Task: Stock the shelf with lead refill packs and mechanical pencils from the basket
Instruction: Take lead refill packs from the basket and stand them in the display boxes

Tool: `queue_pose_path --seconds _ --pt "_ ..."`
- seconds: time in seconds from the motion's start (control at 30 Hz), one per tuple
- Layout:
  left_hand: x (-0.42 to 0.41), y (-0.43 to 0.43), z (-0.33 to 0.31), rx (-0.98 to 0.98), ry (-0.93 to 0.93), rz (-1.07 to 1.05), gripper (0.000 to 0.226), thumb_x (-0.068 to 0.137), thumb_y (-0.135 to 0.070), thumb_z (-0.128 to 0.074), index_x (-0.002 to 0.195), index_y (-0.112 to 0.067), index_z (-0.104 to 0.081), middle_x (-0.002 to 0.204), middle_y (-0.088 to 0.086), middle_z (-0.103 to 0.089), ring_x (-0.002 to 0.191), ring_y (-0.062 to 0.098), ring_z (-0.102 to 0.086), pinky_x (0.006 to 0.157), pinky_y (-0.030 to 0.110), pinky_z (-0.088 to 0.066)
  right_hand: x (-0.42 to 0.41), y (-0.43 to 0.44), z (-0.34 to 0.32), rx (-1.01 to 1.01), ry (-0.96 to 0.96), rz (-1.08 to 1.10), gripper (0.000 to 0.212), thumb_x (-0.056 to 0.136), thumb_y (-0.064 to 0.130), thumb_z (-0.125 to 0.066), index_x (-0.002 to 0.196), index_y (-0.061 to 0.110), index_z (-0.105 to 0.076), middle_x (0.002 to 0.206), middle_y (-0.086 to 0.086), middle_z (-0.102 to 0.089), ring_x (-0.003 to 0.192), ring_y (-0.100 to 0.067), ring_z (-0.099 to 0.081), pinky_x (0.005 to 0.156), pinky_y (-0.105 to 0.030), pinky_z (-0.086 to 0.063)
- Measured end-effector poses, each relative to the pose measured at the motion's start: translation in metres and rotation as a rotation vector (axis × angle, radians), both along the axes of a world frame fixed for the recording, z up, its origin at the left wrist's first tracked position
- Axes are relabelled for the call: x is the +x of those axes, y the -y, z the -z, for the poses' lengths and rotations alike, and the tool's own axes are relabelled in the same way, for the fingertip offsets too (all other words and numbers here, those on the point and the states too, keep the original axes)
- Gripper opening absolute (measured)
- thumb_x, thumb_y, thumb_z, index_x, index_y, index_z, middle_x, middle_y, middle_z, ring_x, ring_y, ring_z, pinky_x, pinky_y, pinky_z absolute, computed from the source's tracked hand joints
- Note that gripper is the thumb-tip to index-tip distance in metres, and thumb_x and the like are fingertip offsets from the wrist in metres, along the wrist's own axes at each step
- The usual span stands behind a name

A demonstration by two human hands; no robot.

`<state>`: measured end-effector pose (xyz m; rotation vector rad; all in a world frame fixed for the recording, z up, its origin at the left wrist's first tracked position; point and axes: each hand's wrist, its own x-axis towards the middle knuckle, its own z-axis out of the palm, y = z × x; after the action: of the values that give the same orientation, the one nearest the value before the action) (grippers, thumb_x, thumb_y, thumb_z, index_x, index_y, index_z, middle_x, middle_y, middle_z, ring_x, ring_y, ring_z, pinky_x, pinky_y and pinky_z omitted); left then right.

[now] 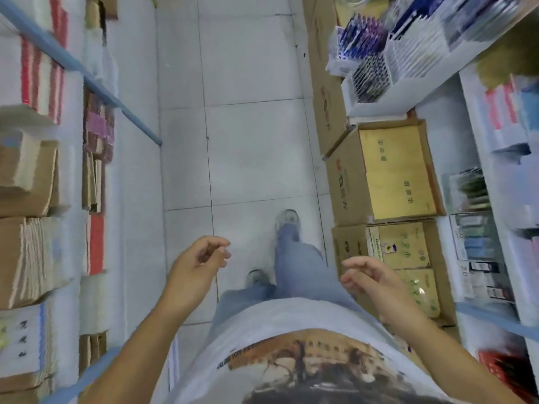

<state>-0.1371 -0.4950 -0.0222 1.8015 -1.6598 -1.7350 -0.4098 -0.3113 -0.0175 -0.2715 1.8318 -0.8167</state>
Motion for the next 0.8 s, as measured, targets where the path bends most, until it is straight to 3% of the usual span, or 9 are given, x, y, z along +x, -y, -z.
queue_pose_path --seconds 0.1,0.2,0.33,0.5,0.8 --pt "-0.040 0.067 0.010 -0.002 0.002 0.011 0.017 0.101 -0.018 -0.057 0.098 -0.029 -0.070 0.087 -0.017 -0.073 0.078 0.003 -0.068 0.075 0.019 -0.051 -0.039 0.067 0.014 0.013 -0.006 0.014 0.014 0.092 0.010 -0.061 0.099 0.020 -0.068 0.083 -0.005 -0.073 0.076 -0.020 -0.066 0.076 -0.037 -0.053" --pt "-0.077 0.124 0.011 0.006 0.008 -0.048 0.017 0.101 -0.017 -0.057 0.099 -0.028 -0.070 0.086 -0.015 -0.073 0.077 0.004 -0.068 0.076 0.022 -0.052 -0.083 0.147 0.020 0.009 -0.013 -0.052 0.015 0.093 0.007 -0.059 0.100 0.016 -0.067 0.080 -0.002 -0.073 0.077 -0.020 -0.067 0.075 -0.034 -0.053" --pt "-0.108 0.192 -0.001 0.015 0.022 -0.136 0.017 0.099 -0.013 -0.058 0.096 -0.025 -0.071 0.085 -0.013 -0.073 0.073 0.003 -0.068 0.068 0.013 -0.052 -0.132 0.264 0.001 -0.017 -0.007 -0.137 0.014 0.093 0.008 -0.058 0.100 0.017 -0.067 0.083 -0.002 -0.073 0.081 -0.019 -0.068 0.079 -0.035 -0.053" --pt "-0.126 0.285 -0.005 0.029 0.038 -0.269 0.017 0.099 -0.015 -0.060 0.094 -0.027 -0.071 0.087 -0.010 -0.075 0.075 0.005 -0.070 0.074 0.023 -0.052 -0.172 0.411 -0.013 -0.069 -0.015 -0.265 0.017 0.093 0.007 -0.057 0.101 0.018 -0.066 0.084 -0.002 -0.073 0.081 -0.017 -0.067 0.078 -0.029 -0.051" --pt "-0.182 0.527 0.020 -0.038 0.014 -0.283 0.018 0.100 -0.014 -0.058 0.097 -0.027 -0.069 0.086 -0.013 -0.074 0.076 0.002 -0.069 0.064 0.008 -0.051 -0.224 0.648 0.005 -0.077 -0.017 -0.289 0.016 0.094 0.004 -0.056 0.100 0.015 -0.065 0.085 -0.010 -0.071 0.078 -0.019 -0.064 0.073 -0.030 -0.050"
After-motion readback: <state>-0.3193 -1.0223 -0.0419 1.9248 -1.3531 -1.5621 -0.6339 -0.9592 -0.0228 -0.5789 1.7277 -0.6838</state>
